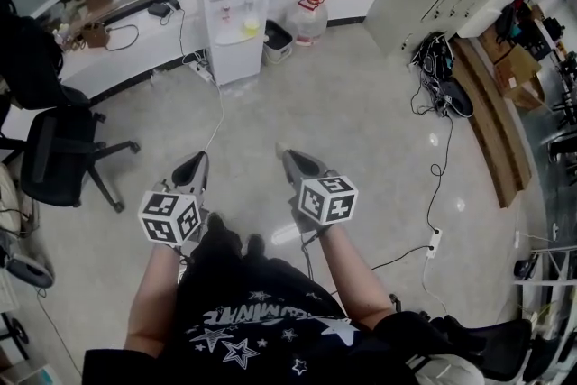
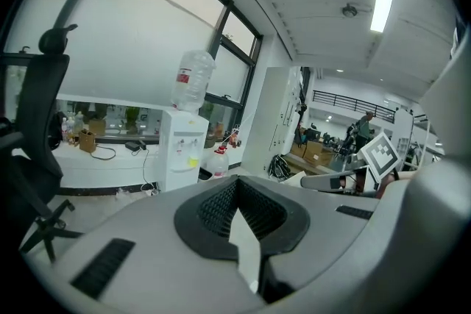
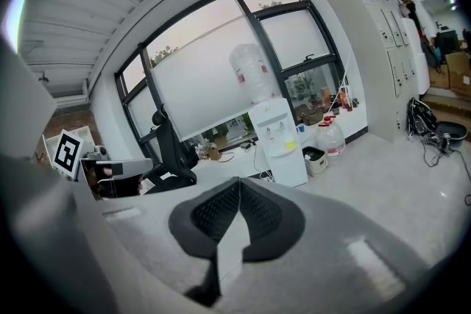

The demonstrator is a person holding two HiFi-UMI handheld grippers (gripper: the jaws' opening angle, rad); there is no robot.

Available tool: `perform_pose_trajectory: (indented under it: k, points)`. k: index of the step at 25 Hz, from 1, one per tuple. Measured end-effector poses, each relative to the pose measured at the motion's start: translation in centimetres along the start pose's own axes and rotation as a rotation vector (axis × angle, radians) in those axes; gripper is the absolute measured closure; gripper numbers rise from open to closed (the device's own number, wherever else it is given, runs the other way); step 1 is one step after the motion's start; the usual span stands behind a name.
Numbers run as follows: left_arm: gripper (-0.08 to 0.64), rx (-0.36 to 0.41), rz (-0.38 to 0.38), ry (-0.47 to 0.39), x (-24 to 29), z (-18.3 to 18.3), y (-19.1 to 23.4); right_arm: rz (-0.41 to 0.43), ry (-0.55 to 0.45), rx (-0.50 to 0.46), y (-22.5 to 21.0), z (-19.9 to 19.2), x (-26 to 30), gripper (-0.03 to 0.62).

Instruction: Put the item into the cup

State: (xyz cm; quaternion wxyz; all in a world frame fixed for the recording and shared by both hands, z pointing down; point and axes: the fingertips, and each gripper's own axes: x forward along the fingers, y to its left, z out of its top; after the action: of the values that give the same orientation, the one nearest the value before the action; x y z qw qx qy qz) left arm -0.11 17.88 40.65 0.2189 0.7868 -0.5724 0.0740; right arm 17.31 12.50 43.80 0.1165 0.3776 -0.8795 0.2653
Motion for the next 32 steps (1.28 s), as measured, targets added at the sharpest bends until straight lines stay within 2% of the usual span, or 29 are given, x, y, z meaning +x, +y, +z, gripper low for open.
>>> perform_pose_trajectory:
  k: [13, 19, 32]
  points:
    - [0.555, -0.007, -0.07, 0.012, 8.3, 2.4, 2.7, -0.056, 0.005, 0.04, -4.3, 2.4, 4.4, 0.591]
    - [0.555, -0.025, -0.077, 0.034, 12.8, 3.5, 6.3, -0.072, 0.008, 0.053, -6.6, 4.8, 9.4, 0.591]
    - [0.555, -0.049, -0.09, 0.086, 22.2, 8.6, 15.7, -0.09, 0.042, 0.063, -9.7, 11.8, 21.9, 0.591]
